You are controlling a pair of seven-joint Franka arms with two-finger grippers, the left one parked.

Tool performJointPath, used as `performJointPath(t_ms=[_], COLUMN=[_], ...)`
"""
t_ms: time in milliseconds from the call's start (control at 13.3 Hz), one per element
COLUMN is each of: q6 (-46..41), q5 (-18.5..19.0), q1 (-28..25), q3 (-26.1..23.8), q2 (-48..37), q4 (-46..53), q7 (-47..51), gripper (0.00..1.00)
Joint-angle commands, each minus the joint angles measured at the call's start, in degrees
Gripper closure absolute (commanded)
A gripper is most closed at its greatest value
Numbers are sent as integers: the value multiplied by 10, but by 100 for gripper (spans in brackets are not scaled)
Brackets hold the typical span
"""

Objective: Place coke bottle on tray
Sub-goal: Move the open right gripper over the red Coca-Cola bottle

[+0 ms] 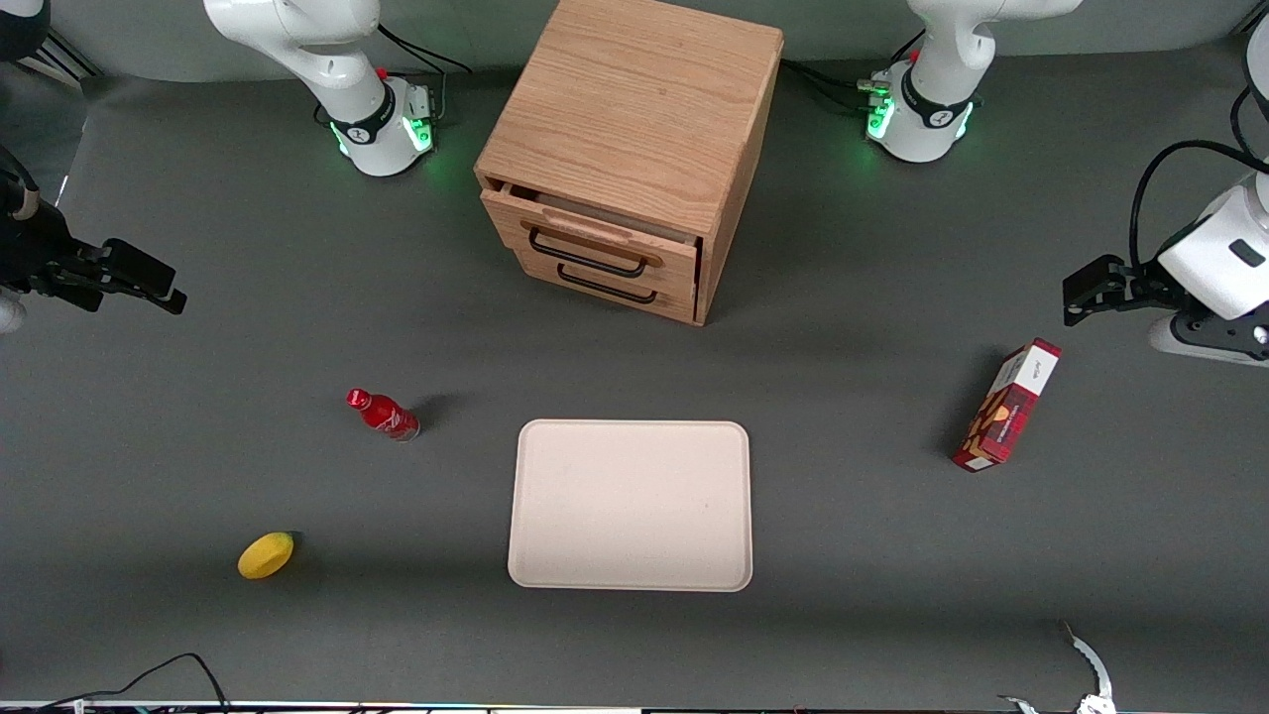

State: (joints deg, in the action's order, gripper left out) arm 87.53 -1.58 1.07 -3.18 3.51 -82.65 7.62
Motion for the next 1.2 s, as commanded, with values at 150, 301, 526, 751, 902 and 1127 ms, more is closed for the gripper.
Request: performJointPath(t_ms=[150, 301, 526, 751, 902, 1127], q6=[7, 22, 98, 158, 211, 283], q5=[-2, -2, 2, 12, 27, 27], q1=[-8, -8, -7, -7, -7, -7], q3=[-14, -20, -33, -45, -55, -57], q2=[22, 31, 15, 19, 17, 16], q4=[0, -14, -93, -144, -191, -252], q7=[-9, -10, -9, -8, -8, -8], gripper=[0, 0, 0, 0, 0, 1])
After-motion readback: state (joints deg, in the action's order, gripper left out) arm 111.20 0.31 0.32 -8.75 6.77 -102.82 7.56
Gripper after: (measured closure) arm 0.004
